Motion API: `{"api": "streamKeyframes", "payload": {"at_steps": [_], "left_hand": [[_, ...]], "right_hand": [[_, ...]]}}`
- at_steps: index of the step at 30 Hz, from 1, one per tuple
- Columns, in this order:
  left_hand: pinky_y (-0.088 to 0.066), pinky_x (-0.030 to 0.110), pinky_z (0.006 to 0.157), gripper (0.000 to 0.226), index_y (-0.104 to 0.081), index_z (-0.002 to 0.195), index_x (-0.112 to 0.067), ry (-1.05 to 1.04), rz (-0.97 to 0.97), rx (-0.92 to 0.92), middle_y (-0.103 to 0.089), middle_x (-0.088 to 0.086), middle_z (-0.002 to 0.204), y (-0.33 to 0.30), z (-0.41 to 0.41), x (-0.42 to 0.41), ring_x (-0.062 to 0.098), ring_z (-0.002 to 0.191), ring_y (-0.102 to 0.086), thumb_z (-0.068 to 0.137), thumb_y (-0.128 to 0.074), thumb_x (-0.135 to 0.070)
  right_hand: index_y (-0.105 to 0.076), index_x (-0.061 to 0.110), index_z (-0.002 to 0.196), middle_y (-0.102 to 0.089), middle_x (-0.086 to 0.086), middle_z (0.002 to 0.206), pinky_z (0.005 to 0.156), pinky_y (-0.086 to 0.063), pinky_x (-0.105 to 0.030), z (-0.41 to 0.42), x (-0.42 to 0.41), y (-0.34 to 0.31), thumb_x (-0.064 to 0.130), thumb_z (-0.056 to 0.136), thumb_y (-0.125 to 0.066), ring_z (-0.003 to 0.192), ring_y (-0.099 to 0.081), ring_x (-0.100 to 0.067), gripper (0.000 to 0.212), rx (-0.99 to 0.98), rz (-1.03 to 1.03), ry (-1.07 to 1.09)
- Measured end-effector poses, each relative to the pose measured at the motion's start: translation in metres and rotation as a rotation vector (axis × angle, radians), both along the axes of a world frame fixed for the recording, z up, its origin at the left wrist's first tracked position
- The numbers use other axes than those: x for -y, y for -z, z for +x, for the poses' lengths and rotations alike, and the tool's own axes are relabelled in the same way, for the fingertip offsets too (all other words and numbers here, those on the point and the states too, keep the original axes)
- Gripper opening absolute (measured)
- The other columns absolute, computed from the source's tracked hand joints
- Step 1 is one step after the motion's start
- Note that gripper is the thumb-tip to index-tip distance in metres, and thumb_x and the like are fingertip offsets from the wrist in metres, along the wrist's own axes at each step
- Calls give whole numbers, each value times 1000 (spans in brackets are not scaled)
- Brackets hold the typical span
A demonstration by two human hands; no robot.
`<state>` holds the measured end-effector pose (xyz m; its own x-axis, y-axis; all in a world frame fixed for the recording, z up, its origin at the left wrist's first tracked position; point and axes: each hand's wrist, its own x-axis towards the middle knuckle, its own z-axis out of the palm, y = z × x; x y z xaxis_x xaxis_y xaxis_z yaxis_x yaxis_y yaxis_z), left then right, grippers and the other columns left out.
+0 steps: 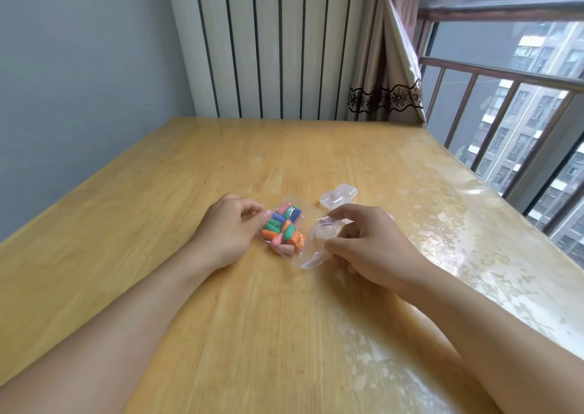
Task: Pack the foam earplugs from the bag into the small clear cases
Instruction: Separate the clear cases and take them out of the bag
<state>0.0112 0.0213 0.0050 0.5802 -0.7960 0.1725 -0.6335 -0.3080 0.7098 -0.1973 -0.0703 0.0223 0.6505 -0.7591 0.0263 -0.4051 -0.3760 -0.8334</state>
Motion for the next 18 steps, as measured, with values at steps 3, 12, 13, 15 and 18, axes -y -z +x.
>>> {"api": "streamKeyframes", "payload": {"at_steps": [3,12,13,15,18], "left_hand": [[-45,30,77,3,-76,87,-24,42,-10,-12,-63,1,102,2,-6,0,24,86,-61,88,-74,-27],[-57,29,85,17,-78,92,-17,-23,-530,-529,-78,7,91,-19,-6,-9,16,87,-72,77,-82,-11],[-57,31,87,20,-78,91,-17,-28,-554,-537,-78,8,91,-20,-7,-10,20,89,-72,73,-85,-11],[-57,34,88,25,-78,89,-16,-32,-551,-555,-78,7,88,-20,-10,-12,22,88,-73,66,-87,-14],[-57,28,87,25,-77,92,-17,-38,-559,-537,-80,2,85,-19,-11,-11,12,85,-75,72,-84,-6]], "right_hand": [[-68,18,97,-67,2,57,51,-44,-23,-1,0,-2,7,85,-63,42,-53,-9,17,-4,18,-11],[-71,15,86,-74,-4,66,47,-42,-16,-1,-1,1,14,87,-68,43,-54,-3,3,-9,-51,-4],[-71,16,88,-74,-4,66,47,-43,-17,-1,-1,2,15,87,-69,43,-54,-2,2,-8,-53,-2],[-71,17,89,-75,-6,70,49,-44,-20,0,0,4,18,88,-71,42,-53,-1,2,-9,-69,4],[-72,19,89,-73,-5,71,50,-44,-21,0,2,7,22,89,-71,42,-52,-1,3,-21,-131,13]]}}
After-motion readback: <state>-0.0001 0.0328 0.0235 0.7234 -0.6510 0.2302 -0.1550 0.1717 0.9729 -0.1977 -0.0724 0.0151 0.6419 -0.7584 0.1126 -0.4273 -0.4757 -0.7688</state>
